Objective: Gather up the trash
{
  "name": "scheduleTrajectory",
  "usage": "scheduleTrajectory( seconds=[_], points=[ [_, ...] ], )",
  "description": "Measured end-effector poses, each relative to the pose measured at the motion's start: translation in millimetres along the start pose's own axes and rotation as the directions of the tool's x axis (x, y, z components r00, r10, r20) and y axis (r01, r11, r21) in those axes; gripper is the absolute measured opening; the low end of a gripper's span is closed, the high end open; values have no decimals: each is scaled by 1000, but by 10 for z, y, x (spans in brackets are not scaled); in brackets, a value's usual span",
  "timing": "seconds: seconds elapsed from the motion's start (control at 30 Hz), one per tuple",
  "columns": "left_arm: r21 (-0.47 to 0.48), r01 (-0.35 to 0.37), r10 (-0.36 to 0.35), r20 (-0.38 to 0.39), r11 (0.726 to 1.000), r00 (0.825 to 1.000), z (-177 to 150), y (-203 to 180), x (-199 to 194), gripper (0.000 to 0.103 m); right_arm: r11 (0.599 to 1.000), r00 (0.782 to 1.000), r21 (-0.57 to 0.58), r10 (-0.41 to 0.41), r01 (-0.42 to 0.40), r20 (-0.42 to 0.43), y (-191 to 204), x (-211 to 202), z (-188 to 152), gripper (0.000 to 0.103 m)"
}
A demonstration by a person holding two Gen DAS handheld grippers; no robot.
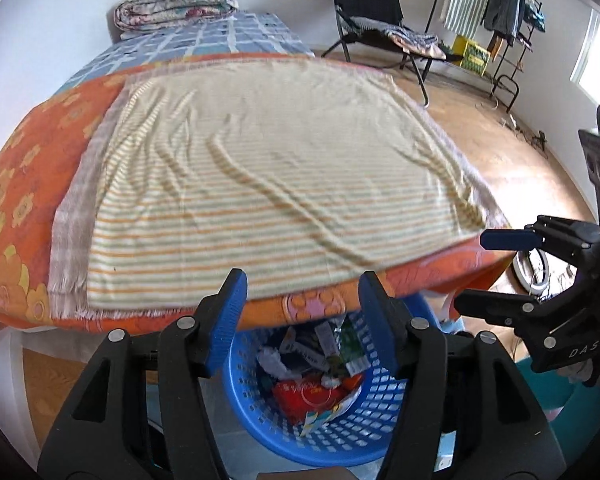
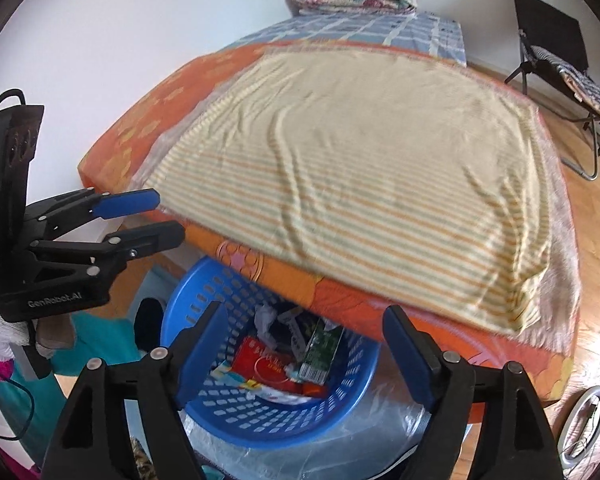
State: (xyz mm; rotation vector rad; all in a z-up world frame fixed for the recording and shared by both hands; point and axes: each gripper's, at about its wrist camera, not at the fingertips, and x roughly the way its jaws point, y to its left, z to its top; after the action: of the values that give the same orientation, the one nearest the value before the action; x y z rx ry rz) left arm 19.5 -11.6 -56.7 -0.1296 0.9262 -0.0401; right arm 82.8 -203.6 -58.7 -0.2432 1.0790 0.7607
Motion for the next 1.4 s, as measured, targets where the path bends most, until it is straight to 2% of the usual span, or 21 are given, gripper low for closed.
scheduleTrajectory(
  seconds=[0.13, 0.2, 0.33, 0.5, 0.73, 0.87, 1.13, 1.23, 1.4],
  points=[
    [-10, 1, -1, 26, 1000, 1000, 114, -8, -60, 62, 1000, 1000, 5, -16, 16, 26, -40, -59, 75, 86],
    [-20, 1, 0, 47, 1000, 999, 176, 0, -104, 70, 1000, 999, 6, -27, 27, 37, -65, -85, 114, 86],
    [-33, -2, 5, 87, 999, 996, 317, 18, -195, 72, 999, 997, 13, -49, 48, 63, -126, -156, 245, 87],
    [-32, -8, 12, 141, 999, 990, 557, 23, -300, 79, 998, 991, 31, -60, 57, 120, -198, -280, 476, 92],
    [-27, -20, 26, 211, 999, 977, 864, 38, -437, 81, 996, 977, 47, -78, 71, 198, -231, -435, 752, 99],
    [-41, -29, 38, 241, 999, 970, 1002, 89, -483, 85, 995, 969, 58, -97, 86, 227, -272, -485, 895, 102],
    [-78, -58, 76, 246, 995, 966, 1128, 164, -473, 91, 991, 950, 73, -129, 113, 285, -329, -546, 1143, 103],
    [-95, -76, 97, 237, 993, 967, 1148, 201, -439, 96, 989, 945, 80, -145, 127, 293, -328, -534, 1210, 103],
    [-108, -87, 112, 248, 990, 962, 1149, 228, -441, 98, 988, 946, 122, -130, 98, 297, -370, -504, 1268, 103]
  ],
)
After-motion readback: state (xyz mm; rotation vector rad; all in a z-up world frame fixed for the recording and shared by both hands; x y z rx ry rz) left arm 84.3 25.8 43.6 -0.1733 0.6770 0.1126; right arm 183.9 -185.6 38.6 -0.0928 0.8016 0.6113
